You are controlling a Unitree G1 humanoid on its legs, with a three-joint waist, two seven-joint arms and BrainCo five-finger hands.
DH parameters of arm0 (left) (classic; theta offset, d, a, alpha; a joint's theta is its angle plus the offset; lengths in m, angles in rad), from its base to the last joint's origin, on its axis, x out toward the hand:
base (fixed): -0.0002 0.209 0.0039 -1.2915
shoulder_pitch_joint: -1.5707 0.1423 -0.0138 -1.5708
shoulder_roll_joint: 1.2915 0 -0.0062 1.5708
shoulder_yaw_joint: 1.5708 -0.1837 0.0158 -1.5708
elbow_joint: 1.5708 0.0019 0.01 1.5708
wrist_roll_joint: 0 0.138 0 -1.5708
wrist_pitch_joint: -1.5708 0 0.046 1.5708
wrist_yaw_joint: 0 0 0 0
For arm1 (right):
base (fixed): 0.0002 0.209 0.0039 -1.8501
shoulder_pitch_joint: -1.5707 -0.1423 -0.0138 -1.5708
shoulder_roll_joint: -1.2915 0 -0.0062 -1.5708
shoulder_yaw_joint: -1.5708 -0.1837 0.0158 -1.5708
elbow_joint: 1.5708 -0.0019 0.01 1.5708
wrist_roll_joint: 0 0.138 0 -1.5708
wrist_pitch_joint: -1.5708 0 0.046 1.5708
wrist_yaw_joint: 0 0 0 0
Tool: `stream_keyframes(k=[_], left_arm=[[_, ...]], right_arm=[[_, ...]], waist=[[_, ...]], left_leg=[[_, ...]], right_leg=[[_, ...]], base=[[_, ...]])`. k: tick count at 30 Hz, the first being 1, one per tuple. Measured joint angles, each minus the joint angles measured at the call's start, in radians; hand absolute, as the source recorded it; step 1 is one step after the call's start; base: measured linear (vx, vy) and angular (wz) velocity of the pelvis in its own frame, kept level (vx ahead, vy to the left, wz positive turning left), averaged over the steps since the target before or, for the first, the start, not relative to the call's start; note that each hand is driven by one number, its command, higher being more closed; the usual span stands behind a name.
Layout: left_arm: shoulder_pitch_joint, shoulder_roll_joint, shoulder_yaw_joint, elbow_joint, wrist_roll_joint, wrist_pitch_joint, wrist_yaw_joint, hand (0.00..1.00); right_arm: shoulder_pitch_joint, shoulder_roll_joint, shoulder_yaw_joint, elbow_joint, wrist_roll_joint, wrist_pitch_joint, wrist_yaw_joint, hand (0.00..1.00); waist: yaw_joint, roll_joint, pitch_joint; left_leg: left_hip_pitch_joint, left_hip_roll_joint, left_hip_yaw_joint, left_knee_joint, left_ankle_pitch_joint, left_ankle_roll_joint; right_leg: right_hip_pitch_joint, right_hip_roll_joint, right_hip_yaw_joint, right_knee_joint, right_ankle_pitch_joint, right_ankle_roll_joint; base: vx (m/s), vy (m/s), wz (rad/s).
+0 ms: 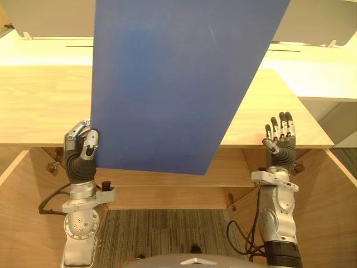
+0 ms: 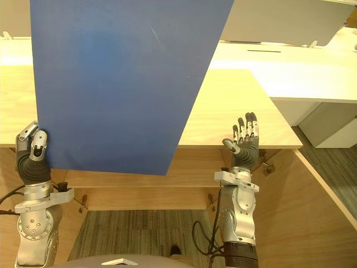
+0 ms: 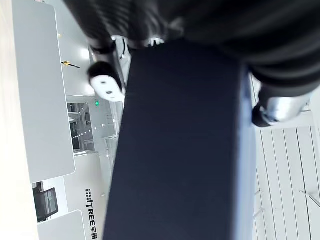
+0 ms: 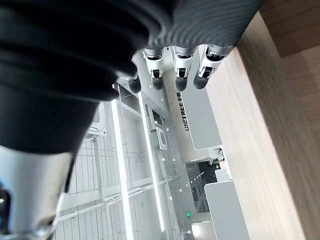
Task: Walk over to the cabinet, pick up the folder, carry it to the office cabinet, place the folder inside the office cabinet, then close the office cabinet door
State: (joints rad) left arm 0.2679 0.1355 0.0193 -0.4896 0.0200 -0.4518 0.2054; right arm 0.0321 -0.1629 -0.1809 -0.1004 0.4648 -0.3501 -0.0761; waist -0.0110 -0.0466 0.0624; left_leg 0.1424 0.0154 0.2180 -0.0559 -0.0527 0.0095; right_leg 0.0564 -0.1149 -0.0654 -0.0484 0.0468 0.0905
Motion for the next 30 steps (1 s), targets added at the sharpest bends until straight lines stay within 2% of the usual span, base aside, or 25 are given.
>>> stream_keyframes(k=[7,11,17,22,30], left_arm=[[0.0,0.0,0.022,-0.004,-0.012,0.0,0.006,1.0],[-0.001,0.002,0.02,-0.01,0.018,0.0,0.006,1.0],[-0.002,0.009,0.013,-0.012,0.104,0.003,0.006,1.0],[-0.002,0.051,-0.026,-0.013,0.165,0.007,0.004,1.0],[-0.002,0.082,-0.064,-0.013,0.252,0.008,0.008,1.0]], right_arm=[[0.0,-0.007,-0.035,0.003,0.078,0.0,0.013,0.0],[0.0,-0.007,-0.025,-0.003,0.142,0.0,0.072,0.0],[0.004,-0.032,0.049,-0.105,0.205,0.004,0.165,0.0],[0.005,-0.063,0.114,-0.17,0.246,0.005,0.242,0.0],[0.042,-0.135,0.205,-0.256,0.287,0.011,0.29,0.0]], waist=[[-0.002,-0.001,0.001],[-0.002,-0.003,0.002],[-0.002,-0.006,0.004],[0.002,-0.008,0.005],[-0.002,-0.008,0.006]], left_leg=[[-0.001,0.0,0.0,-0.001,0.0,0.0],[-0.001,0.0,0.001,-0.001,-0.001,0.0],[-0.002,0.002,0.007,0.002,-0.006,-0.004],[0.0,0.004,0.027,0.006,-0.014,-0.002],[-0.004,0.007,0.038,0.032,-0.038,-0.003]], right_leg=[[0.0,0.0,0.0,-0.004,0.0,0.0],[0.0,0.0,0.0,-0.005,0.0,0.0],[-0.003,0.002,0.007,-0.007,0.002,0.002],[-0.008,0.006,0.025,-0.009,0.002,0.003],[-0.006,0.007,0.037,-0.01,0.002,0.003]], base=[[0.0,0.0,0.0],[-0.03,-0.02,-0.01],[-0.03,-0.023,-0.03],[-0.02,-0.017,-0.1],[-0.01,-0.012,-0.04]])
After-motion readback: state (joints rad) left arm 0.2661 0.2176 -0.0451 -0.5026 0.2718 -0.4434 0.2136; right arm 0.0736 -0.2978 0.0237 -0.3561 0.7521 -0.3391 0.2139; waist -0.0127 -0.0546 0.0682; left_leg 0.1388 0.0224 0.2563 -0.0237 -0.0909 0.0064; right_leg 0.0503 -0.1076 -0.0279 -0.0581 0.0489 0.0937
